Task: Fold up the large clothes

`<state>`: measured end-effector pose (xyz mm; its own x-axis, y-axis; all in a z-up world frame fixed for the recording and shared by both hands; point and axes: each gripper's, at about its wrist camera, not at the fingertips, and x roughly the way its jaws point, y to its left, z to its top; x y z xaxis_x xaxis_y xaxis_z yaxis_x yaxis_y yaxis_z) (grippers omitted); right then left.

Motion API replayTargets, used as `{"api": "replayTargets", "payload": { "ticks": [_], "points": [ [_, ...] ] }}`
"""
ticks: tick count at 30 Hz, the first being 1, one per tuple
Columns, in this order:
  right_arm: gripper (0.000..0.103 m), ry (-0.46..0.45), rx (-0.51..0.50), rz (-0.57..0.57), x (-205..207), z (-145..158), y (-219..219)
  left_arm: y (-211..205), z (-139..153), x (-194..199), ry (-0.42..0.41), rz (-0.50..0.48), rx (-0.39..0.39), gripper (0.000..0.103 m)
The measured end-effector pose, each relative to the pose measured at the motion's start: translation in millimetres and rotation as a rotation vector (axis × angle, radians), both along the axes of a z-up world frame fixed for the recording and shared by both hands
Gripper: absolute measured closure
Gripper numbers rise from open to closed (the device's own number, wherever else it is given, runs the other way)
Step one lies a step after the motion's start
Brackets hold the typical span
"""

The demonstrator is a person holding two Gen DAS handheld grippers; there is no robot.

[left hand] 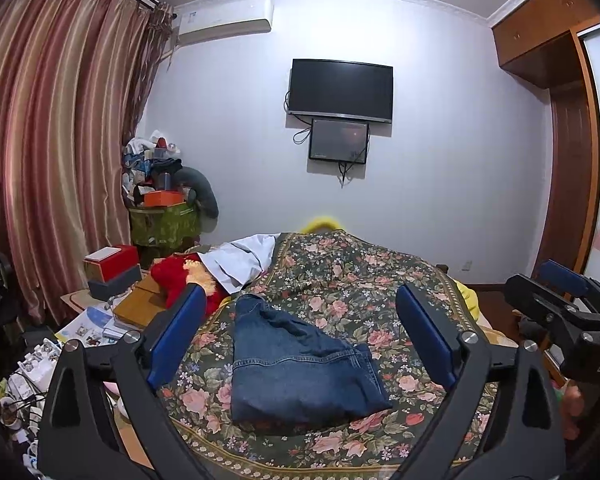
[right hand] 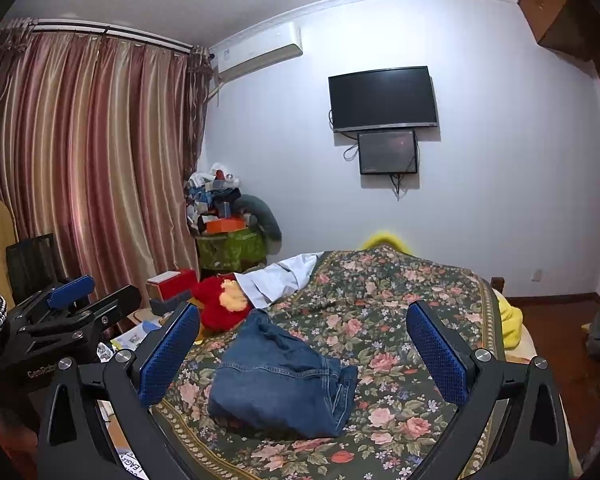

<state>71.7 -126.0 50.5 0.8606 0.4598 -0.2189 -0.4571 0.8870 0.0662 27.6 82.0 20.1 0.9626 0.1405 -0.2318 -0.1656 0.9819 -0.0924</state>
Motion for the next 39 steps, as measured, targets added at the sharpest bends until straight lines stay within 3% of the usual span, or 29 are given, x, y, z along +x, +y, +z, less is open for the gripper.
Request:
{"api": "replayTargets", "payload": {
  "ticks": [39],
  "points": [
    [0.0, 0.003, 0.012, -0.01, 3.4, -2.8, -2.5, 8.1, -5.9, 3.2, 0.014, -0.024, -0.033, 0.005]
  ]
}}
